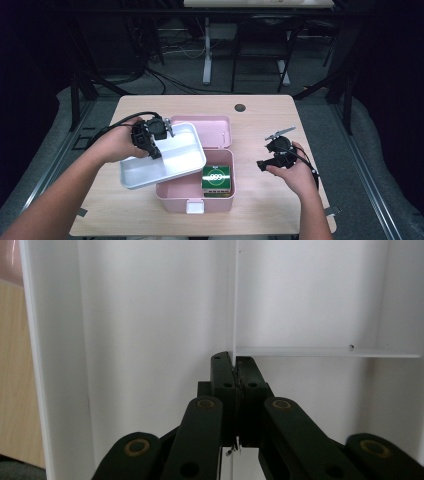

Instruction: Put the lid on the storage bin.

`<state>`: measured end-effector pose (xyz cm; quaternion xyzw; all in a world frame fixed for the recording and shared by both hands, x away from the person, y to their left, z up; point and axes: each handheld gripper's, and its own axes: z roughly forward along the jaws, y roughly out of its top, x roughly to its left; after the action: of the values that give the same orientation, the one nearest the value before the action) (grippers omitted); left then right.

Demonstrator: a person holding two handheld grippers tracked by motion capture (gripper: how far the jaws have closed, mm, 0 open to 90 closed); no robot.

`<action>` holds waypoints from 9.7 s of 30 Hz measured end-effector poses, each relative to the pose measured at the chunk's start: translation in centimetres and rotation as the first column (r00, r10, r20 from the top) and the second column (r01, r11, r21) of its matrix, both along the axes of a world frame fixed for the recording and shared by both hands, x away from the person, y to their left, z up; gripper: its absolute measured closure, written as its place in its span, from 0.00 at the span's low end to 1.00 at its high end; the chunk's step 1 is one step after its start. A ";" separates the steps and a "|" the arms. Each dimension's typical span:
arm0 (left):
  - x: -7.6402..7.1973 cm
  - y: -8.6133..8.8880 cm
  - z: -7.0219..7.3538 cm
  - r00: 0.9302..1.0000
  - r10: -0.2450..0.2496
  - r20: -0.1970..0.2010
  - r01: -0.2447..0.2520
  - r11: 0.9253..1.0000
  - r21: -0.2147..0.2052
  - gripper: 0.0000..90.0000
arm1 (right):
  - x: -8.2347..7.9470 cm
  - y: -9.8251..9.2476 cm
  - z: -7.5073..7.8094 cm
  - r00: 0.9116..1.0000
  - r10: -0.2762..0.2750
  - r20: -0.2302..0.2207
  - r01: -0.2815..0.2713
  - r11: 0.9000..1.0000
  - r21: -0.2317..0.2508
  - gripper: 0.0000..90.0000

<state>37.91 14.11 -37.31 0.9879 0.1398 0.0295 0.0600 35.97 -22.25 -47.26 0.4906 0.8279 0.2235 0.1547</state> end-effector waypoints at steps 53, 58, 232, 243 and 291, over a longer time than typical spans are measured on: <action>-1.6 -8.7 -5.2 0.959 -0.283 -0.026 0.283 0.959 0.008 0.99 | 0.2 -0.1 -0.3 1.000 -0.003 -0.003 0.003 1.000 -0.007 0.23; -1.6 -8.9 -5.7 0.958 -0.284 -0.030 0.285 0.958 0.020 0.99 | 0.2 -0.1 -0.4 1.000 -0.003 -0.001 0.003 1.000 -0.008 0.23; -2.0 -10.2 -6.7 0.966 -0.255 -0.031 0.257 0.960 0.110 0.97 | 10.3 9.8 5.6 0.979 -0.205 0.001 0.199 0.950 0.241 0.96; -2.1 -10.2 -6.7 0.967 -0.253 -0.029 0.255 0.961 0.109 0.97 | 7.9 9.5 6.8 0.978 -0.182 0.098 0.150 0.952 0.267 0.97; -3.7 -6.6 -3.2 0.996 -0.067 0.064 0.074 0.992 -0.105 0.81 | 1.1 8.5 7.8 0.941 -0.134 0.310 0.024 0.942 0.336 0.98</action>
<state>34.25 7.47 -40.47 0.9862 0.1043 0.0497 0.1184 37.08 -13.74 -39.50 0.4986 0.7212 0.4298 0.2159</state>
